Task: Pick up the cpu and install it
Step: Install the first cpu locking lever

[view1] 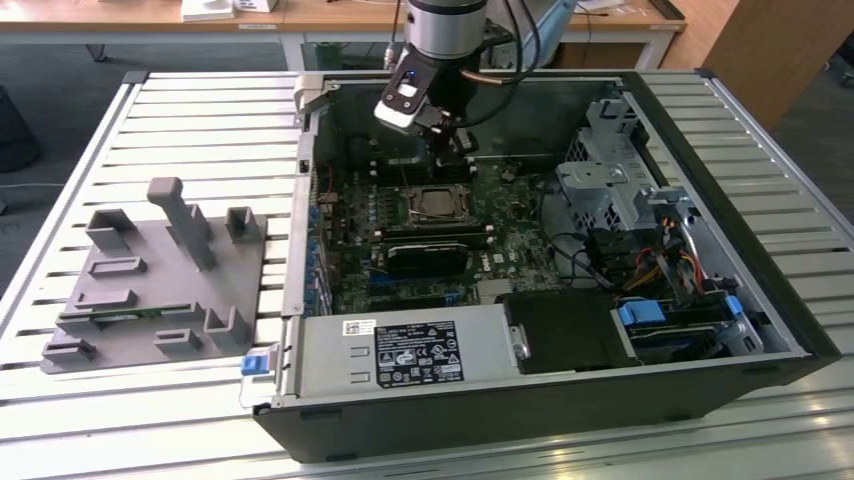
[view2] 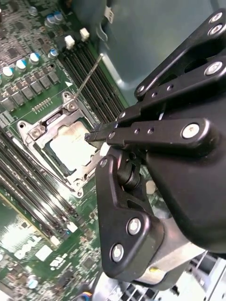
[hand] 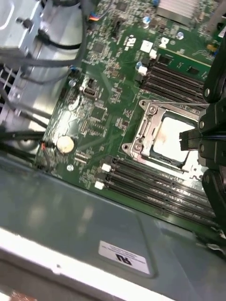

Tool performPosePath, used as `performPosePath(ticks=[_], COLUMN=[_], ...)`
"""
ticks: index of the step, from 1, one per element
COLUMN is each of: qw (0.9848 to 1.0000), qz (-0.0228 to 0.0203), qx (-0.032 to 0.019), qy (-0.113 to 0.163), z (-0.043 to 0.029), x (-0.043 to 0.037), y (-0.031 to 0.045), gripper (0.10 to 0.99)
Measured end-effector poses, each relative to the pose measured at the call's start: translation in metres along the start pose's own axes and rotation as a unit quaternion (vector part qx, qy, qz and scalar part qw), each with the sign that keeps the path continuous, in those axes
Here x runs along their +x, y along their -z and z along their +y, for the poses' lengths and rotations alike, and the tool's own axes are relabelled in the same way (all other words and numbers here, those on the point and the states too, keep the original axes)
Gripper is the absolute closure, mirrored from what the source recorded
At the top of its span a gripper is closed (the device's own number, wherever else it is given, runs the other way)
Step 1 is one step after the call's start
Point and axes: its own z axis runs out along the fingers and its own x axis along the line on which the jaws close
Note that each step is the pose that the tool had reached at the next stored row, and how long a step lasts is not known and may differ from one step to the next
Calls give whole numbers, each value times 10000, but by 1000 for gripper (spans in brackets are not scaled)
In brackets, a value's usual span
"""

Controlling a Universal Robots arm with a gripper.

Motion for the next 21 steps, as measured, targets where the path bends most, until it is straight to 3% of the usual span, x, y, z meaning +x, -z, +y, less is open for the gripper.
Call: performPosePath(ticks=[5, 13, 18, 21], qw=[9994, 9967, 9940, 9912], qz=[-7, -15, -11, -4], qx=[-1, -3, -8, -14], qy=[337, 810, 1095, 1327], z=[0, 0, 0, 0], x=[0, 0, 0, 0], y=[0, 0, 0, 0], gripper=[980, 980, 980, 980])
